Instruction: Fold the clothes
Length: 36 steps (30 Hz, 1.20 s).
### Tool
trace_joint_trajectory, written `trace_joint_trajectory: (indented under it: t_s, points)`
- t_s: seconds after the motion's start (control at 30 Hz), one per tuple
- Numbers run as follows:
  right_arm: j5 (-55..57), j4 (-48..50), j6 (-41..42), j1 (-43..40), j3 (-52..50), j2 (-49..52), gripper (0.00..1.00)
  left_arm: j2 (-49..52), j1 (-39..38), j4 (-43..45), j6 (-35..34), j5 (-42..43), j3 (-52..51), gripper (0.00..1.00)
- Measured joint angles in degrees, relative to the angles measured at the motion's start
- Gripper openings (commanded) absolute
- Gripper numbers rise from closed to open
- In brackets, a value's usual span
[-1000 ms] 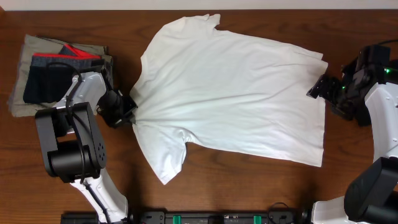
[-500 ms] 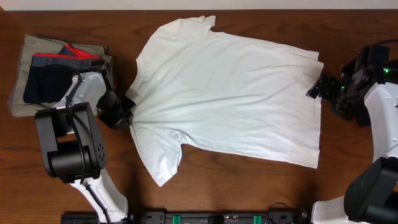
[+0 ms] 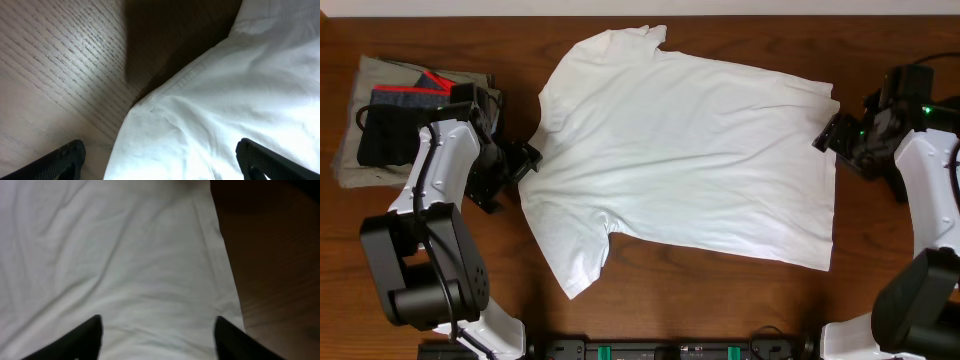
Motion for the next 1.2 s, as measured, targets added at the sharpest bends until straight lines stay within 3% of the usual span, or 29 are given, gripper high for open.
trace_joint_trajectory:
  t_s: [0.1,0.23,0.53,0.83,1.2]
  points:
    - [0.2,4.2,0.0,0.0,0.0,2.6,0.23,0.0,0.0,0.1,0.5,0.0,0.0,0.98]
    - [0.6,13.1,0.4,0.0,0.0,7.2,0.02,0.0,0.0,0.2,1.7,0.0,0.0,0.98]
    - [3.1,29.5,0.5,0.0,0.0,16.2,0.02,0.0,0.0,0.6,3.5,-0.3,0.0,0.98]
    - [9.3,43.1,-2.9,3.5,0.0,19.1,0.1,0.0,0.0,1.3,3.6,-0.4,0.0,0.98]
    - [16.2,48.8,-3.0,5.9,0.0,23.5,0.06,0.0,0.0,1.3,3.6,-0.4,0.0,0.98]
